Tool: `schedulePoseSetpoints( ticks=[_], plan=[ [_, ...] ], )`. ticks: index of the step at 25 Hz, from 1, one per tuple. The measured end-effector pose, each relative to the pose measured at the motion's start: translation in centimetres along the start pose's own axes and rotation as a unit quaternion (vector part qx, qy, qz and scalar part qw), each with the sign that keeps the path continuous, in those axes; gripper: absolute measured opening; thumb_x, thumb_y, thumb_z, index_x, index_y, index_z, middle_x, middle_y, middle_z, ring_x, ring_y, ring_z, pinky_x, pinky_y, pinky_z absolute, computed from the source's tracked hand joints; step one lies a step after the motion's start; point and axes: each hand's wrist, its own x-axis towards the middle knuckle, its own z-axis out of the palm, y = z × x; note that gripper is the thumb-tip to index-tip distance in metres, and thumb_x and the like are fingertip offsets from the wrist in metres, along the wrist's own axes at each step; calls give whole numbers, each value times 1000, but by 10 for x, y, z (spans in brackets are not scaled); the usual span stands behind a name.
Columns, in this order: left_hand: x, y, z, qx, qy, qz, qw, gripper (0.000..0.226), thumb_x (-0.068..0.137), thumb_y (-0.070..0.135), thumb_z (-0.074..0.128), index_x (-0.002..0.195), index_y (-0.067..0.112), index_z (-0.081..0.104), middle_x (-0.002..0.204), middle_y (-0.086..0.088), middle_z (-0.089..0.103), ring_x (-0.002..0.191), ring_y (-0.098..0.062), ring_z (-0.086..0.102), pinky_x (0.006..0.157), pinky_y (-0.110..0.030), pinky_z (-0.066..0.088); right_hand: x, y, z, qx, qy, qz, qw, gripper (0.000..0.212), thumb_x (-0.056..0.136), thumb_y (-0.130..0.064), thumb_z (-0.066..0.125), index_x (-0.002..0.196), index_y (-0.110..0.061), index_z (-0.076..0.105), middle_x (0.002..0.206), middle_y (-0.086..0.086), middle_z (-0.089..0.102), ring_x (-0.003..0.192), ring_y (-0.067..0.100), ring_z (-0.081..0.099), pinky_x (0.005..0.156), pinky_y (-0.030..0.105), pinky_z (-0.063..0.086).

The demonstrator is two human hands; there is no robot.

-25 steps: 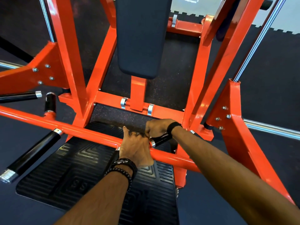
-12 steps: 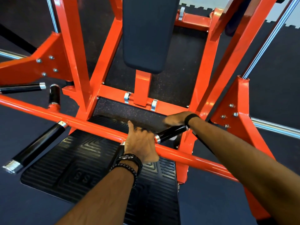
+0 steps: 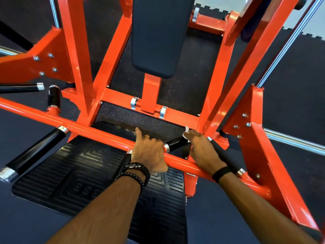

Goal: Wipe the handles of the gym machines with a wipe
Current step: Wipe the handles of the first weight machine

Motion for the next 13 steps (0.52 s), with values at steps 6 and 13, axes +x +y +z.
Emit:
schedulePoseSetpoints(
  ticks=[6, 13],
  plan=[
    [0, -2, 1, -14, -13, 1, 1000, 34, 68, 48, 51, 88, 24, 64, 88, 3, 72, 96, -26, 64, 112, -64, 14, 0, -31, -4, 28, 5, -97, 995, 23, 92, -4, 58, 110, -10, 72, 101, 6, 63, 98, 22, 53, 78, 34, 50],
    [-1, -1, -2, -20, -23, 1, 1000, 42, 67, 48, 51, 97, 24, 66, 92, 2, 72, 99, -26, 63, 113, -65, 12, 9, -26, -8, 35, -23, -113, 993, 17, 93, -10, 58, 102, -7, 72, 97, 7, 59, 92, 13, 50, 81, 20, 38]
  ],
)
